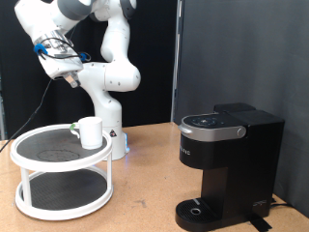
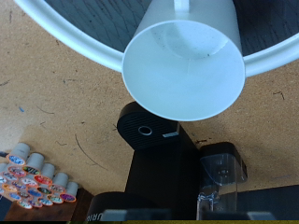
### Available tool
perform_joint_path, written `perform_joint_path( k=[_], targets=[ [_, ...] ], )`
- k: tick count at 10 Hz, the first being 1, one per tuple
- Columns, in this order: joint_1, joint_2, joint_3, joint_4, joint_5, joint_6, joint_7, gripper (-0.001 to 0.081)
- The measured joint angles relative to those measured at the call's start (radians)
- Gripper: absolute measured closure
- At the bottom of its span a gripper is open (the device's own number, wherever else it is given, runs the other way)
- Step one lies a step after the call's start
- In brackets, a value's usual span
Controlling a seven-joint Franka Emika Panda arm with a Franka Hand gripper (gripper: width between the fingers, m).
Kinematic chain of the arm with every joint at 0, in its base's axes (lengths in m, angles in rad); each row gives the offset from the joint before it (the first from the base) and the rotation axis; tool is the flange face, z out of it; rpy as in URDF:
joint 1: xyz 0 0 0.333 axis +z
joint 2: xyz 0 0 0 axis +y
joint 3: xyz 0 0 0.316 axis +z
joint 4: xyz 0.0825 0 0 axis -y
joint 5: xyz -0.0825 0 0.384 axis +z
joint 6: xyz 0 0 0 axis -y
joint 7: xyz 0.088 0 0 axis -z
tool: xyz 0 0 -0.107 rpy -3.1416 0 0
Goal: Make a cup of coffee with the keurig machine
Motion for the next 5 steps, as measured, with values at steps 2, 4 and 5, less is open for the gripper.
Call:
perform_joint_path(
  k=[2, 4, 5],
  targets=[
    [-0.001, -0.007, -0.014, 0.001, 0.002, 0.0, -0.019, 0.0806],
    [-0.002, -0.006, -0.015, -0.004, 0.001, 0.005, -0.019, 0.0806],
    [-0.002, -0.006, -0.015, -0.01, -0.009, 0.007, -0.019, 0.0782]
  ],
)
